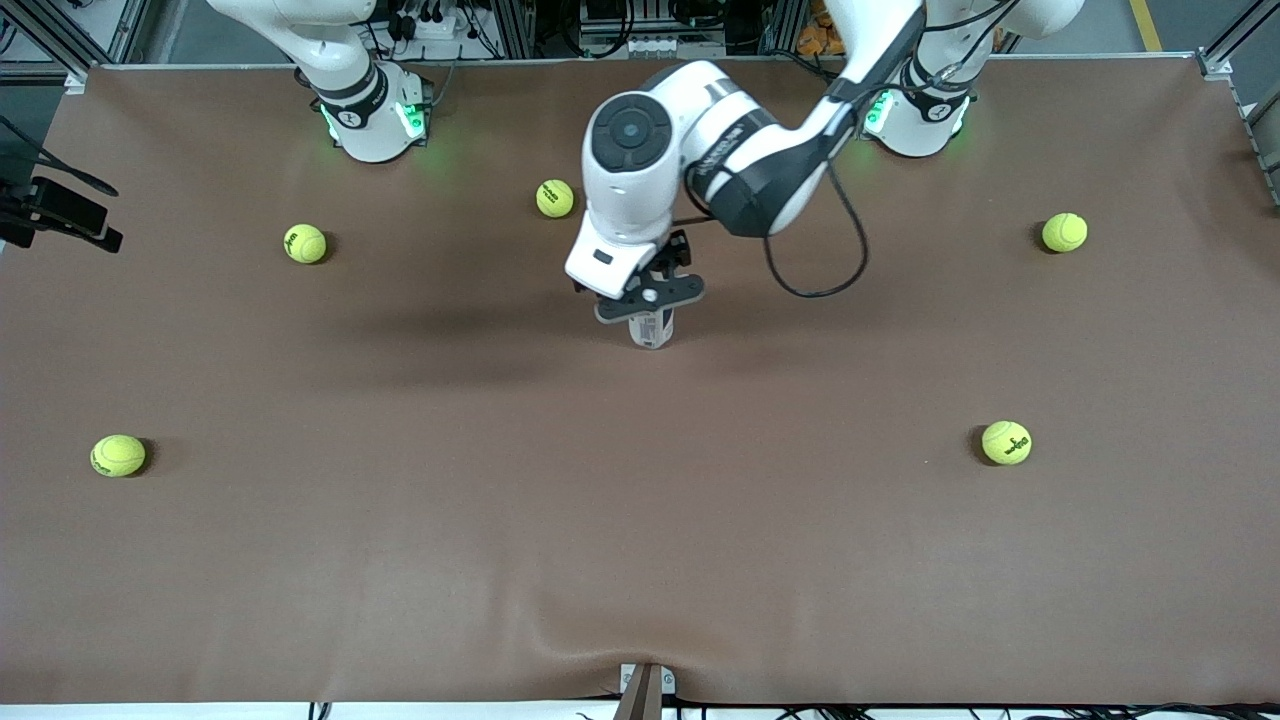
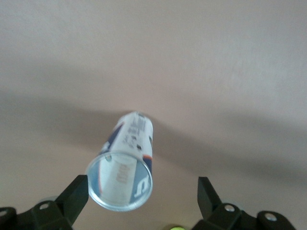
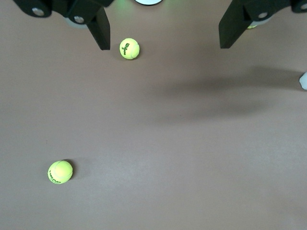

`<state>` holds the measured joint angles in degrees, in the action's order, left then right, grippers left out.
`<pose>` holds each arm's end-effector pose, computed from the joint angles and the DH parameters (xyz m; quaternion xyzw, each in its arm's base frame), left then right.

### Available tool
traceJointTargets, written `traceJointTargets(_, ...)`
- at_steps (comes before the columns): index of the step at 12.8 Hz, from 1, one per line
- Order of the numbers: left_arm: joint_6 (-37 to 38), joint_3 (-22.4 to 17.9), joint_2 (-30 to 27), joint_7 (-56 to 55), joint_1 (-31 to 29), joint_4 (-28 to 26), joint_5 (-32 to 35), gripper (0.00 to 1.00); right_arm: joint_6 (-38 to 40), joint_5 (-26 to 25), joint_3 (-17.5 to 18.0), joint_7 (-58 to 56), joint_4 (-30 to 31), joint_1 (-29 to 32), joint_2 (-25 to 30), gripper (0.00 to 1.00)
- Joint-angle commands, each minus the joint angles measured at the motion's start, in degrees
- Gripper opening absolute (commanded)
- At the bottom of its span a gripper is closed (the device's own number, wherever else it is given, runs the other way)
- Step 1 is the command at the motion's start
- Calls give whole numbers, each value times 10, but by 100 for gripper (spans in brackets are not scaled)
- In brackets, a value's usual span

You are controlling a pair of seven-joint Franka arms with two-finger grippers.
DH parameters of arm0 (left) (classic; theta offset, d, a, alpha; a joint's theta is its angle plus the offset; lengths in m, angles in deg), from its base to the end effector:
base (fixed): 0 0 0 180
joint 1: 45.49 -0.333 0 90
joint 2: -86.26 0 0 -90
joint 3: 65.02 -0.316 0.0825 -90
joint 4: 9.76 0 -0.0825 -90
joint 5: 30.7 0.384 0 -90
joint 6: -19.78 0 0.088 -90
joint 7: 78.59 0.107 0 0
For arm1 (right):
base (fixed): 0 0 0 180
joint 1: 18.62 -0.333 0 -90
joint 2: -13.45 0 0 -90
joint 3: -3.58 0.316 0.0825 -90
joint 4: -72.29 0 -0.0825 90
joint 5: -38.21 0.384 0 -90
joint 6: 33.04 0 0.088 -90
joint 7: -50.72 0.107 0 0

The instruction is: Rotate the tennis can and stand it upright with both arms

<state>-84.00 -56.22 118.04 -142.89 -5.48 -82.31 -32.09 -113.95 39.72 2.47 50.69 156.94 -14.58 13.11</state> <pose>0.4881 -0.5231 0.4389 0.9875 0.1486 -0.0444 0.0273 0.5380 -0.0453 0.6513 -0.9984 0.0430 0.0350 0.0146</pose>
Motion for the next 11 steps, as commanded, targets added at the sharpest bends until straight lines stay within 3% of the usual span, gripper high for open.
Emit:
traceJointTargets(1, 36, 3, -38, 0, -48, -7, 8, 100, 1, -3, 6, 8, -8, 5, -4, 100)
traceJointTargets(6, 75, 2, -69, 85, -113, -7, 13, 100, 1, -3, 6, 8, -8, 4, -4, 100)
traceJointTargets(11, 117, 13, -99, 263, -242, -7, 7, 100, 1, -3, 6, 8, -8, 3, -4, 100)
